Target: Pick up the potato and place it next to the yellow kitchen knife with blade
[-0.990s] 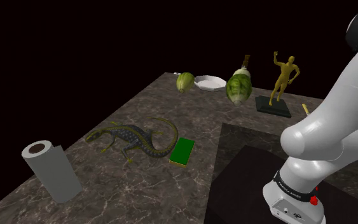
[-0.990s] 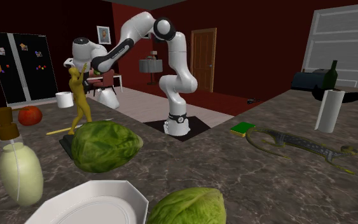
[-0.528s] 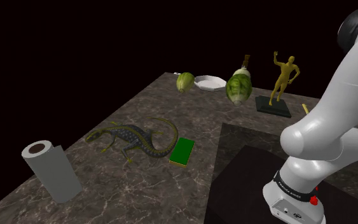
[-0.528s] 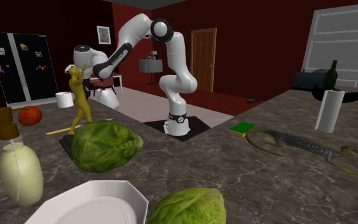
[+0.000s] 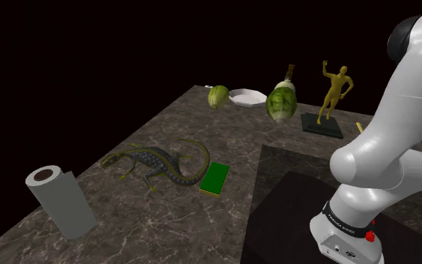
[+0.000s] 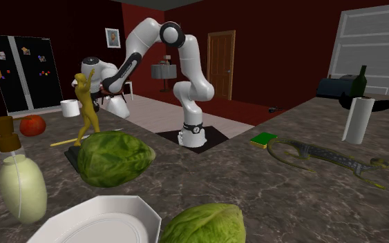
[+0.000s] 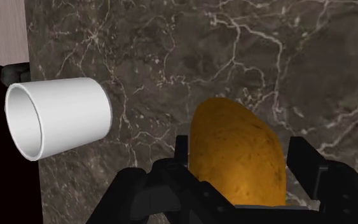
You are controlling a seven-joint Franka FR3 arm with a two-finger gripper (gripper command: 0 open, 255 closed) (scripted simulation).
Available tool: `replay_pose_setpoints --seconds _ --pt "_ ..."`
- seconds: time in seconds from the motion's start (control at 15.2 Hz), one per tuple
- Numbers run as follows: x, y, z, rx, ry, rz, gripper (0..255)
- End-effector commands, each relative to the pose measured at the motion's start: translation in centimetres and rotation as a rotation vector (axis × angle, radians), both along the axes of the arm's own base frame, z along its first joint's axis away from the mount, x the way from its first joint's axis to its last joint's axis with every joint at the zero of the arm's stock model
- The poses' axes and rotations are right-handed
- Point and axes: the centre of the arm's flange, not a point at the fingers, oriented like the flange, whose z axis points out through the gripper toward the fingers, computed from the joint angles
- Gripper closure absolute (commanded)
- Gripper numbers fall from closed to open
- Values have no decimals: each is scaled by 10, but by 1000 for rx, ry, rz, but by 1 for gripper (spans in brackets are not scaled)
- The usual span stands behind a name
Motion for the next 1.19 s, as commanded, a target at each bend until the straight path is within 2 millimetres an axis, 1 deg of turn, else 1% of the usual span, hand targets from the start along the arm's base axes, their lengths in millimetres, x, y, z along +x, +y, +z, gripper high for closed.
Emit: replay_pose_setpoints --seconds 0.0,0.26,0.79,0.86,1.12 --pt "-1 1 -15 9 1 -5 255" --pt "-1 1 -36 9 1 -5 255" --pt "-2 1 -37 9 1 -5 255" --pt "-2 1 -37 9 1 -5 0" --pt "-2 0 -36 9 1 -5 0"
